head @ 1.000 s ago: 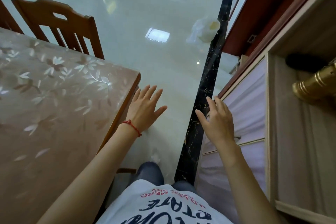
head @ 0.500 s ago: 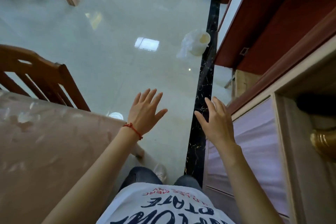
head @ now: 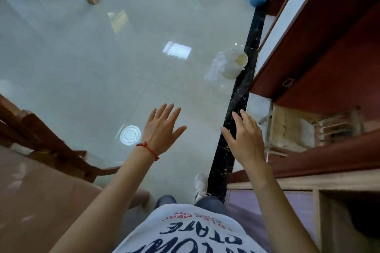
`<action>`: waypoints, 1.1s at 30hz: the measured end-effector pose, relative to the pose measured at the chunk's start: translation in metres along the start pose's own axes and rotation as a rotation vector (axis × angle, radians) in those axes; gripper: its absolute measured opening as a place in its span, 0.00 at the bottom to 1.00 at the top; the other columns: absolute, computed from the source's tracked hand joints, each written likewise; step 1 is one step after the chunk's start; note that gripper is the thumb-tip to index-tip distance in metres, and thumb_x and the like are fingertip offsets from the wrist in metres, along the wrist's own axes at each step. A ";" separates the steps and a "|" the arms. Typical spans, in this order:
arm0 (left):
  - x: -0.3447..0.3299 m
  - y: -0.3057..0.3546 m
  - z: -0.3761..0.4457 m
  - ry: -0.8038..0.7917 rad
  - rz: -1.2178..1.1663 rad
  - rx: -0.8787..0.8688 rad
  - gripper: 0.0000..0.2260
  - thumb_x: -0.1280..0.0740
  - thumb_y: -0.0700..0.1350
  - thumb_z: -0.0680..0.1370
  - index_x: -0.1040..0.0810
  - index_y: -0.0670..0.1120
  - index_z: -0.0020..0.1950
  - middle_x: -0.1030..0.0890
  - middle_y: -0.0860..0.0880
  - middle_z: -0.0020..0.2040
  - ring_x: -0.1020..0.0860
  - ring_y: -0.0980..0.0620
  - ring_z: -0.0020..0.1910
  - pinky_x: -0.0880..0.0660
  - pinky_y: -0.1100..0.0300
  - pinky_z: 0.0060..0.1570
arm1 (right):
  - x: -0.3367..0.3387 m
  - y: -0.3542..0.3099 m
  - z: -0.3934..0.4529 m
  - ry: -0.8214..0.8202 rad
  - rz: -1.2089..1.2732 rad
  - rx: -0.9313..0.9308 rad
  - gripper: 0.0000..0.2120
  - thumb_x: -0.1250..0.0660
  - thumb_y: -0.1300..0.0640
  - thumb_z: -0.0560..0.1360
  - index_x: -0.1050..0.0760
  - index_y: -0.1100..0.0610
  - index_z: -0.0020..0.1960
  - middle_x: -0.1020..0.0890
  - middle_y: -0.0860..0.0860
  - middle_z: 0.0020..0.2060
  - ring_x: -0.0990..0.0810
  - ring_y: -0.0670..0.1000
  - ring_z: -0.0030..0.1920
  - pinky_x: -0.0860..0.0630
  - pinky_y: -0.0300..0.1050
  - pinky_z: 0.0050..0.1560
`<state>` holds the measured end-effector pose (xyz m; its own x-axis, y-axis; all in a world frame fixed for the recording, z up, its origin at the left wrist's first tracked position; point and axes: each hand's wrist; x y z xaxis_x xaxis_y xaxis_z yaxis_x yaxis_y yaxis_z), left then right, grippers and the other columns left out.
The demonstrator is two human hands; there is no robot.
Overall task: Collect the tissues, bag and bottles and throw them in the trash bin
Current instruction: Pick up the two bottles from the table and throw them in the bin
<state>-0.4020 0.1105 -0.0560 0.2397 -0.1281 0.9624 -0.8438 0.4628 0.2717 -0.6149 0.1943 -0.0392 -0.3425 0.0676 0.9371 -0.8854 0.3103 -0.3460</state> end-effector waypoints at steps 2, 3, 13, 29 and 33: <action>0.000 0.005 0.021 0.006 0.000 0.030 0.26 0.40 0.56 0.76 0.36 0.44 0.70 0.33 0.42 0.71 0.39 0.42 0.72 0.44 0.47 0.71 | 0.008 0.007 0.029 -0.004 -0.009 0.030 0.28 0.42 0.44 0.77 0.39 0.57 0.72 0.38 0.58 0.73 0.43 0.55 0.73 0.46 0.51 0.72; 0.000 0.007 0.030 0.018 0.001 0.046 0.26 0.40 0.56 0.76 0.36 0.44 0.70 0.33 0.41 0.71 0.39 0.42 0.72 0.44 0.46 0.71 | 0.011 0.010 0.043 -0.005 -0.008 0.053 0.28 0.41 0.44 0.77 0.39 0.58 0.71 0.38 0.58 0.73 0.42 0.55 0.73 0.46 0.51 0.72; 0.002 -0.010 0.105 0.026 -0.021 0.195 0.26 0.40 0.56 0.76 0.36 0.45 0.70 0.34 0.42 0.72 0.40 0.42 0.73 0.45 0.47 0.71 | 0.008 0.006 0.153 -0.082 -0.041 0.192 0.28 0.41 0.44 0.77 0.37 0.59 0.71 0.35 0.59 0.71 0.39 0.57 0.72 0.43 0.52 0.72; 0.040 -0.145 0.237 0.137 -0.041 0.469 0.25 0.37 0.53 0.75 0.33 0.42 0.69 0.31 0.39 0.69 0.36 0.40 0.70 0.40 0.44 0.68 | -0.022 -0.113 0.367 -0.158 -0.046 0.465 0.27 0.41 0.45 0.77 0.38 0.57 0.71 0.36 0.58 0.72 0.40 0.56 0.72 0.43 0.52 0.71; 0.051 -0.178 0.241 0.159 -0.031 0.596 0.26 0.38 0.54 0.76 0.35 0.42 0.69 0.32 0.40 0.70 0.36 0.41 0.71 0.41 0.45 0.69 | -0.035 -0.159 0.404 -0.205 -0.042 0.597 0.27 0.40 0.45 0.77 0.37 0.58 0.71 0.35 0.59 0.71 0.38 0.57 0.72 0.40 0.53 0.70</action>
<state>-0.3555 -0.1900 -0.0550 0.2988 0.0201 0.9541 -0.9473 -0.1144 0.2991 -0.5892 -0.2402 -0.0359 -0.3049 -0.1344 0.9429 -0.9018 -0.2777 -0.3312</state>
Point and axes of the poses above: each hand's wrist, its own z-axis towards the middle knuckle, its own x-axis out of the back of the hand, y = z × x
